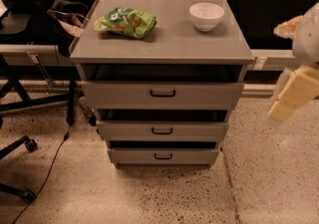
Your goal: Open middle drawer
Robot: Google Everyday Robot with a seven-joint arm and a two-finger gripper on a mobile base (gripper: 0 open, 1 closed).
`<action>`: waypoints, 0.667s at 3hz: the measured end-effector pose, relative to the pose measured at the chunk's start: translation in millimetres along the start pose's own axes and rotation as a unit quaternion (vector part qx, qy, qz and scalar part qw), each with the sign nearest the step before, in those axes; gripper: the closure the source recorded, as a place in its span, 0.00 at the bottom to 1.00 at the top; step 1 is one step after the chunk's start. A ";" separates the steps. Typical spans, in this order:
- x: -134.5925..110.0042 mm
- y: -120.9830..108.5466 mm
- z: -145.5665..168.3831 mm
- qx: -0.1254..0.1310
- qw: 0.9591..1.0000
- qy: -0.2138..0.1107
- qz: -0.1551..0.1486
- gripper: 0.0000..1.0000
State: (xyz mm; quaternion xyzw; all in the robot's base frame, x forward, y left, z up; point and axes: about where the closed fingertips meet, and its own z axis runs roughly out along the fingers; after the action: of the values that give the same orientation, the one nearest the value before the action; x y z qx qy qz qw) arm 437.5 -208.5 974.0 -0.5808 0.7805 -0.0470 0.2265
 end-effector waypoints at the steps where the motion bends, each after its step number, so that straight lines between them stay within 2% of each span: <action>1: 23.7 33.2 42.4 -0.007 0.996 -0.040 0.075 0.00; 2: 50.4 62.2 108.3 -0.020 0.989 -0.054 0.133 0.00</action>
Offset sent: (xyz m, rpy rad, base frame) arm 0.0249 -0.0203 -0.2149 0.3447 -0.1159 -0.3529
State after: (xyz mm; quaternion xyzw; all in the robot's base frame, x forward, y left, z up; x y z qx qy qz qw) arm 415.5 -214.7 841.3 -0.4779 0.8382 0.0313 0.2609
